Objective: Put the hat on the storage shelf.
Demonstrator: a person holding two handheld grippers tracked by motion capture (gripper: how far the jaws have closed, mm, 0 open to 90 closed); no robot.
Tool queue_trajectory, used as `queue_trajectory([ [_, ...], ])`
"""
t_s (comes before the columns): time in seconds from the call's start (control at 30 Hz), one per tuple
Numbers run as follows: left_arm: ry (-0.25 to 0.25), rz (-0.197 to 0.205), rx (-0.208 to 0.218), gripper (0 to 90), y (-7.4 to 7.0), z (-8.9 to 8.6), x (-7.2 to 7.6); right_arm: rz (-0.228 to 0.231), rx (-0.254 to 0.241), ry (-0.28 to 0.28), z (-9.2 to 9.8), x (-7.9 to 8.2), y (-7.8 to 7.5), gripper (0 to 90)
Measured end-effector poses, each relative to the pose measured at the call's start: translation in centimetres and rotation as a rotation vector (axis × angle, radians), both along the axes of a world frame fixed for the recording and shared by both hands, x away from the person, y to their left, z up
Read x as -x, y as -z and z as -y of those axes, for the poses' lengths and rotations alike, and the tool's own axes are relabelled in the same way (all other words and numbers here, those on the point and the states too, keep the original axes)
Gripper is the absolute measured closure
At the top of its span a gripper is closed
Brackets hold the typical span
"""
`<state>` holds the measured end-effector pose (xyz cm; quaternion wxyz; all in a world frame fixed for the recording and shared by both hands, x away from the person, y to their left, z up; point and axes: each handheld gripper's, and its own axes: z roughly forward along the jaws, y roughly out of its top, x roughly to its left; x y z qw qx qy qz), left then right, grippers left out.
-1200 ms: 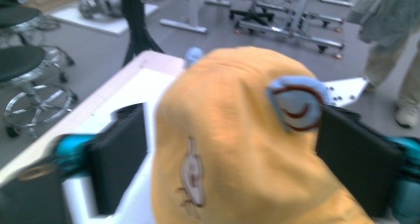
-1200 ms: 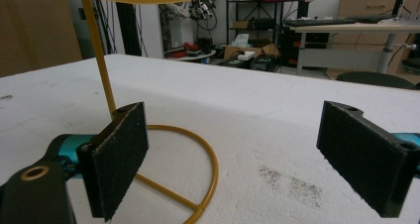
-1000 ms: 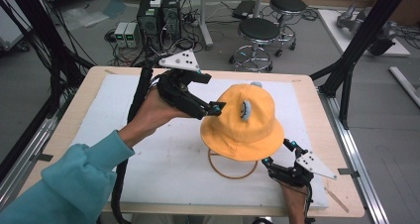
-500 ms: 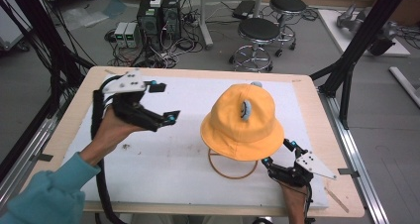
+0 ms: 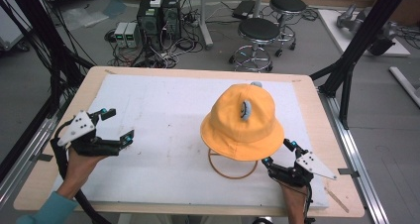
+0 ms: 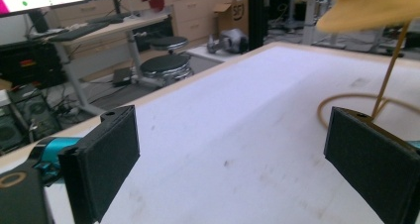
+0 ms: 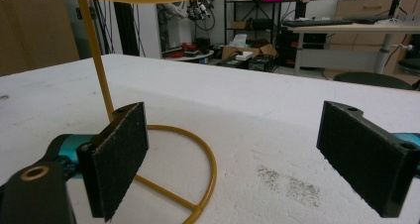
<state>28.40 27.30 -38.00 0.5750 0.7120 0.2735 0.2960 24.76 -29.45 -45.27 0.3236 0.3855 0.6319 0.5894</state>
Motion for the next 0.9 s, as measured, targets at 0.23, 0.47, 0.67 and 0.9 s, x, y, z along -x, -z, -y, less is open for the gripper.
queue_trajectory([
  [0.23,-0.049,0.012,0.019,7.4,3.4,-1.3,1.1,-0.001,-0.002,0.003,0.0,0.1,0.0,11.4],
  [0.47,-0.071,0.034,0.045,7.4,5.3,-2.0,1.6,0.002,-0.003,0.000,0.0,0.0,0.0,11.4],
  [0.67,-0.086,0.053,0.083,7.4,6.1,-2.4,1.8,0.002,-0.003,0.000,0.0,0.0,0.0,11.4],
  [0.9,-0.113,0.055,0.109,7.4,7.0,-2.8,1.9,0.003,-0.002,-0.002,0.0,0.1,0.0,11.4],
])
